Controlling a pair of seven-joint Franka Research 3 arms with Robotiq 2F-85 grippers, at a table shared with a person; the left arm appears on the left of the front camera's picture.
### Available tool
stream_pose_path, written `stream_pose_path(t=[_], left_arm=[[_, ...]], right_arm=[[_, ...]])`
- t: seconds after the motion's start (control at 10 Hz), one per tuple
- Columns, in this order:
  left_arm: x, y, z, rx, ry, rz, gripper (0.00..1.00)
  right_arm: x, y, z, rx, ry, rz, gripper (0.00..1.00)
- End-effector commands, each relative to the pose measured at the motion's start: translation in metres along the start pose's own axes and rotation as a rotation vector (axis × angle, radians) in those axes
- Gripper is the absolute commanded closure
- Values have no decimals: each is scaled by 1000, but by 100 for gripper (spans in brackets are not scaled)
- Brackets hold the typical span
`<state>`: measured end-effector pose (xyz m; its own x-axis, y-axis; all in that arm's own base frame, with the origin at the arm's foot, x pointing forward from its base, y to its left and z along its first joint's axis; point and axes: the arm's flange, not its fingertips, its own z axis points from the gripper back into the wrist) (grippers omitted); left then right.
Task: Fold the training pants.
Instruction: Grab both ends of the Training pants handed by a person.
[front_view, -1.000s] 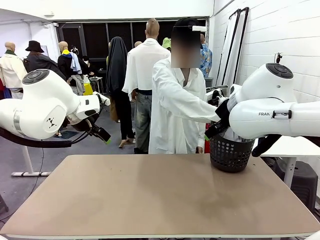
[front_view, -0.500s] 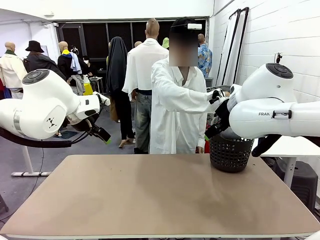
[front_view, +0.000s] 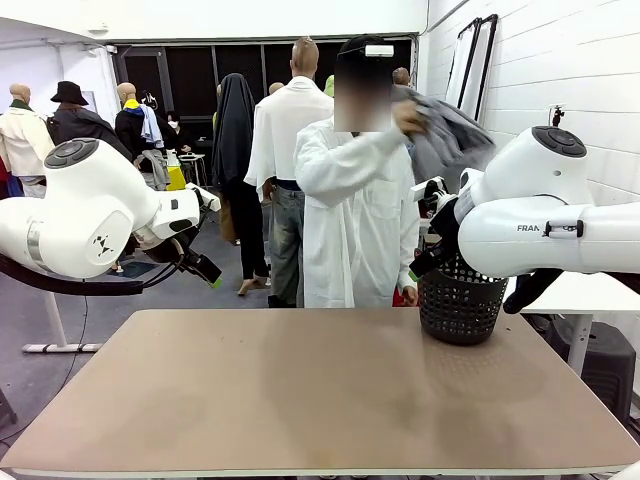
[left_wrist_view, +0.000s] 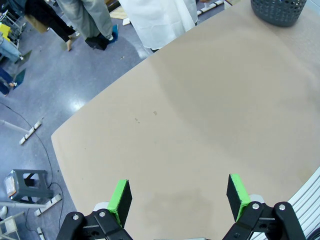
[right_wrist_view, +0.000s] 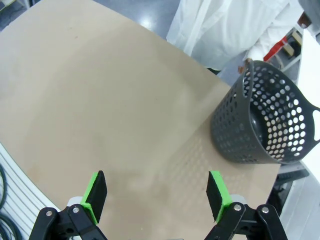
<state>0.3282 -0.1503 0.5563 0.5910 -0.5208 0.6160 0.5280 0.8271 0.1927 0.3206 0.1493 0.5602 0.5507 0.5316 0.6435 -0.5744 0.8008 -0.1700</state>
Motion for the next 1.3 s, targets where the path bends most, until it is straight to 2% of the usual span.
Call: stream_pose_path(t=[0.0,1.2], left_arm=[[1,1,1,1,-10,1,0],[1,1,1,1,-10,1,0]], right_arm=[[1,1,-1,4,-7,2,0],[1,1,-1,4,-7,2,0]])
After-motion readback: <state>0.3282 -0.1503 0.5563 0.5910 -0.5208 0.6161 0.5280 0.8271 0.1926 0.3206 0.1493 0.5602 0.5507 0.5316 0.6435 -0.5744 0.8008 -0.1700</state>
